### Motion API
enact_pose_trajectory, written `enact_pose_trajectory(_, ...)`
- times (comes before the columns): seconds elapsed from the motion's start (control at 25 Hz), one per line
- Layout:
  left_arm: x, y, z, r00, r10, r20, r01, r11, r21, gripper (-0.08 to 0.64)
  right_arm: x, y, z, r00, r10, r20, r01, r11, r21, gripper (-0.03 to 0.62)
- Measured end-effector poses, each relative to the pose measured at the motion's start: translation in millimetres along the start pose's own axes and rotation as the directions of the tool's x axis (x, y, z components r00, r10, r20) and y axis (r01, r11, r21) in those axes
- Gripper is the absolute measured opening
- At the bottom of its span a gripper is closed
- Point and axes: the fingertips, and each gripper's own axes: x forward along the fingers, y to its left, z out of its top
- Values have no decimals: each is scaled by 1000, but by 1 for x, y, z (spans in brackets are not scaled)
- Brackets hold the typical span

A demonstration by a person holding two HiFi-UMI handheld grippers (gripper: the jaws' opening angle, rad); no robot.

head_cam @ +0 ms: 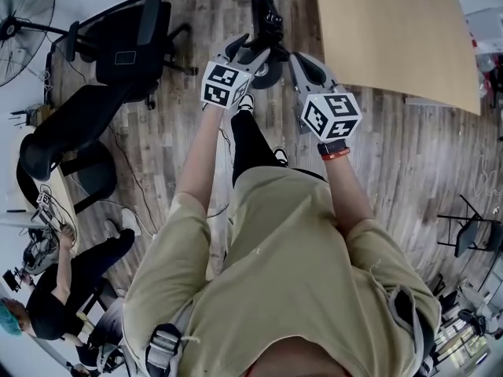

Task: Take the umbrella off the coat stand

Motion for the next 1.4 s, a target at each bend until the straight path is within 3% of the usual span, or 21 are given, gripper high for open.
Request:
enact_pose_trajectory(0.92, 73, 31, 18, 995, -87, 44, 86, 996, 27, 262, 10, -26, -2, 998, -51, -24, 52, 998, 24, 15)
enact_pose_trajectory(1.0, 75, 33, 20, 995, -87, 50, 87, 996, 14, 193, 11, -27, -3, 998, -52, -25, 52, 998, 25, 15)
enact_pose_trajectory(1.4, 65, 27, 27, 995, -90, 48, 91, 996, -12, 187, 11, -24, -3, 999, -38, -22, 39, 998, 39, 15)
